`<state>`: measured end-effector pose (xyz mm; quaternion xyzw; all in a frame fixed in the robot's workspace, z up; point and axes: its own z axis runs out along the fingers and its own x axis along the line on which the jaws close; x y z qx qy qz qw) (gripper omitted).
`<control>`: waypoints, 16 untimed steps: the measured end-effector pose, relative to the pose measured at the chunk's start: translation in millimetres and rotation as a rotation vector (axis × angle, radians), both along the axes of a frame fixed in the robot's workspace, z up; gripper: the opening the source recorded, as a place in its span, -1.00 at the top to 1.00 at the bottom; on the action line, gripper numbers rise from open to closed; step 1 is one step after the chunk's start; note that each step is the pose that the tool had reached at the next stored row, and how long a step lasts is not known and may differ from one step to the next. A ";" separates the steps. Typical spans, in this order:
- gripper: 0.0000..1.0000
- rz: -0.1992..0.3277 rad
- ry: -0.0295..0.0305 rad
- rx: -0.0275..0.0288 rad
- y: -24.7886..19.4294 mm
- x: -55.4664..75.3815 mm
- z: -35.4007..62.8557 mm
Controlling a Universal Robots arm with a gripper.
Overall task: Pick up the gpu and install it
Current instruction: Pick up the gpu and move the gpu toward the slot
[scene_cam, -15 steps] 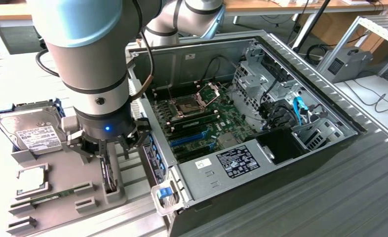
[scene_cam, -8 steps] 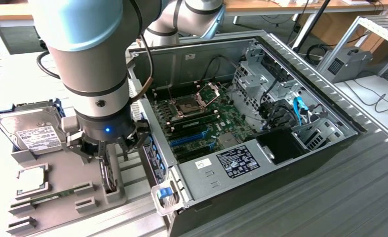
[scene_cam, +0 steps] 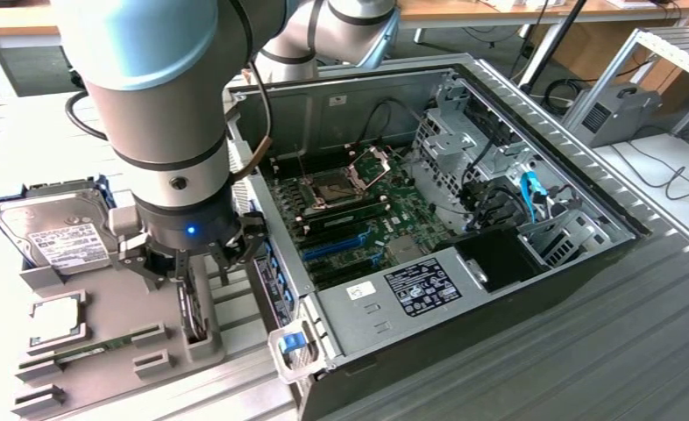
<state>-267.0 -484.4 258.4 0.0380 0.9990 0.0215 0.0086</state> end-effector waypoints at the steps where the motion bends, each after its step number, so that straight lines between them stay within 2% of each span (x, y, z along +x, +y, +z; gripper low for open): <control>1: 0.16 0.000 -0.0009 0.0006 0.1 0.1 0.8; 3: 0.16 0.000 -0.0033 0.0024 0.2 0.2 4.3; 5: 0.16 0.000 -0.0018 0.0002 0.0 0.0 11.1; 9: 0.16 0.000 -0.0021 0.0001 0.0 0.0 17.5; 16: 0.16 0.000 -0.0024 0.0003 0.0 0.0 21.7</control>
